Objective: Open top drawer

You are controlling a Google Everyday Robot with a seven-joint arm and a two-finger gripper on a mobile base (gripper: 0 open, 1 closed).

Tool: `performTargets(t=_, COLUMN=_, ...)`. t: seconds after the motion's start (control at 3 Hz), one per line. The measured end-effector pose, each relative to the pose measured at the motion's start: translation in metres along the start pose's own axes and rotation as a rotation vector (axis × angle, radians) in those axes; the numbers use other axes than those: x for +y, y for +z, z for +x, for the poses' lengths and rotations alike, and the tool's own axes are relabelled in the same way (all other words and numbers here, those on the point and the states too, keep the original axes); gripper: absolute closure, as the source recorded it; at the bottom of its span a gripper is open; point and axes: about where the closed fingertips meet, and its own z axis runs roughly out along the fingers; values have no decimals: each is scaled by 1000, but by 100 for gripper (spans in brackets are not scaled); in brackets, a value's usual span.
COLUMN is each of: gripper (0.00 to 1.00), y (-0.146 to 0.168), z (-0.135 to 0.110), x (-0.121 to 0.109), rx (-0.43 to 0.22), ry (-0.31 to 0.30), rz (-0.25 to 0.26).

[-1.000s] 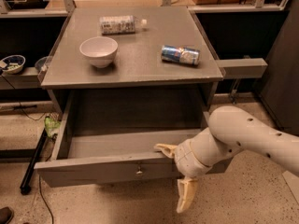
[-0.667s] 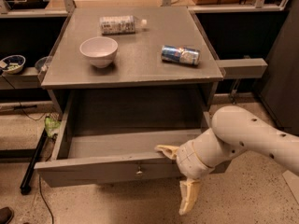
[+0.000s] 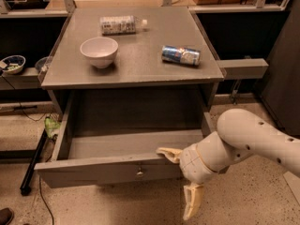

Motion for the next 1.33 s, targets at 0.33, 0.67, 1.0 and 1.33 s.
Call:
performTargets(t=0.33, gripper=0, y=-5, z=-4, x=11, rx=-94, ry=-42, rz=0)
performTargets(t=0.67, gripper=0, y=-8, z=-1, x=32, rx=-246, ry=-98, rz=-17)
performTargets(t=1.0, gripper=0, y=-9, z=2, x=49, rx=-340, ry=-137, rz=-31)
performTargets(t=1.33, gripper=0, y=-13, z=11, x=64, rx=-408, ry=-142, rz=-16)
